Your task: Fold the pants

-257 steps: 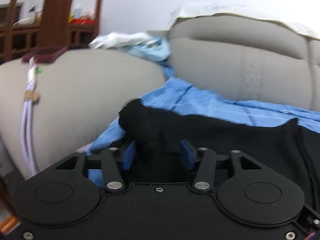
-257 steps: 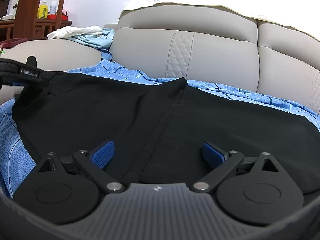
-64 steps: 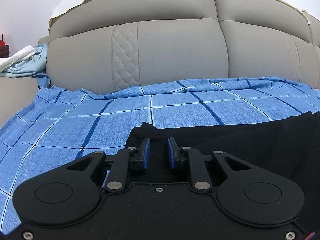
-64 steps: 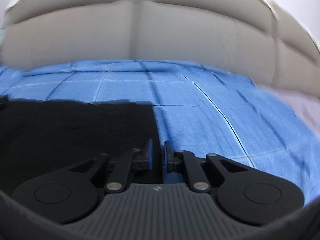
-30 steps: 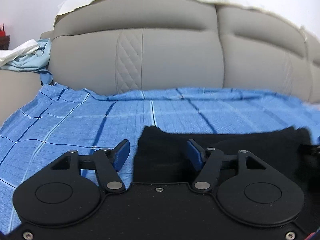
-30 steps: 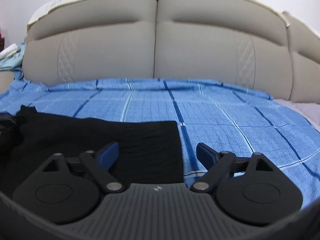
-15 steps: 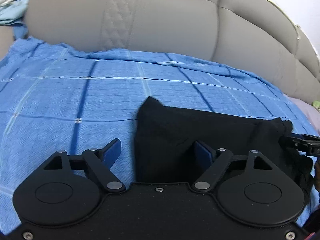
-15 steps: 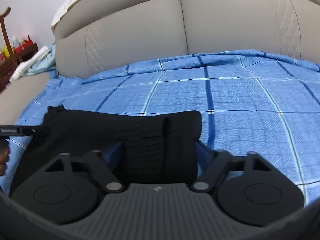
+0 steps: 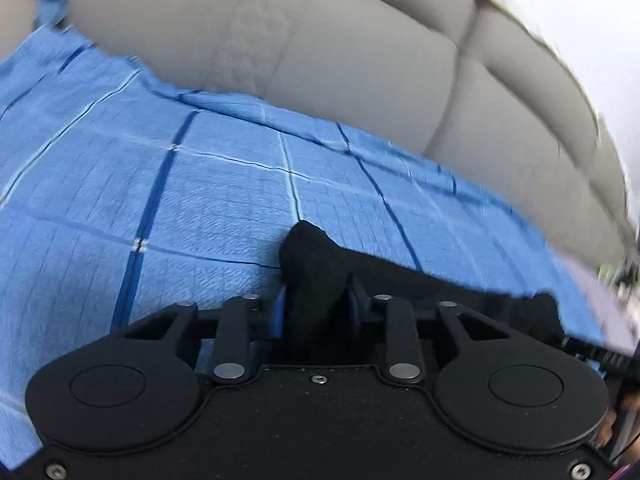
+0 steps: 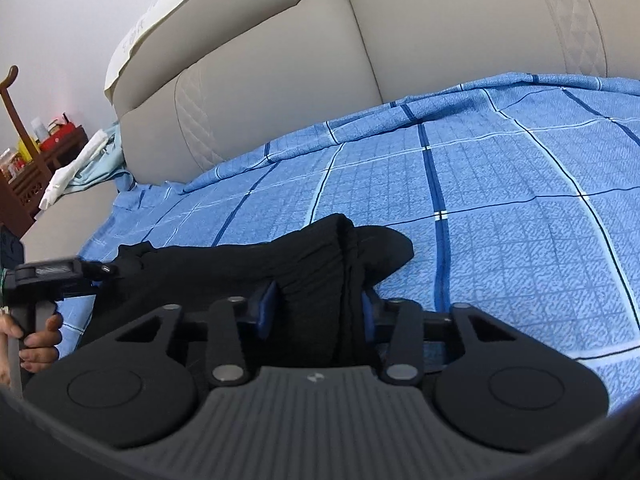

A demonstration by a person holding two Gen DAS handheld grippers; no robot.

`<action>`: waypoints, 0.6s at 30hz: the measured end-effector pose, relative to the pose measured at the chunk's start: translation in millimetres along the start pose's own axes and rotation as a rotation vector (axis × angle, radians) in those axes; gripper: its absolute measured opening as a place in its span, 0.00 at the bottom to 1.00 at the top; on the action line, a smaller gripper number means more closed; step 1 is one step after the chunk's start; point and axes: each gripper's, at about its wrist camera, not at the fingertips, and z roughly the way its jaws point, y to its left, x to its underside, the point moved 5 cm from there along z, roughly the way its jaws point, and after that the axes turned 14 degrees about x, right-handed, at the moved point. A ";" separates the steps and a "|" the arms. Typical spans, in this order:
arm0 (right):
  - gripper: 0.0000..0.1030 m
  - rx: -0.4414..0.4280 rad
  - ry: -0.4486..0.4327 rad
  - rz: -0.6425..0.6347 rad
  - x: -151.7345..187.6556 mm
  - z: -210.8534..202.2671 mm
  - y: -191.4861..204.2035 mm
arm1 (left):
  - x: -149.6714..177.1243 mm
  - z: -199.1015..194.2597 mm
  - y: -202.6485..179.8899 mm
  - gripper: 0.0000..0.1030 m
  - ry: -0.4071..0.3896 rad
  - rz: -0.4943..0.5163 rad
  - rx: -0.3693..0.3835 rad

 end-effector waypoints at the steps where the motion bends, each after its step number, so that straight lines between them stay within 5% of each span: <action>1: 0.35 0.000 -0.004 0.006 -0.4 0.0 2.9 | -1.9 -0.3 1.2 0.20 -0.012 -0.014 -0.016; 7: 0.28 0.037 -0.054 -0.026 -20.8 12.7 26.7 | -33.6 13.5 4.7 0.16 -0.070 0.013 -0.122; 18: 0.27 0.071 -0.084 -0.030 -105.1 97.8 59.3 | -119.7 79.0 39.7 0.16 -0.087 0.062 -0.320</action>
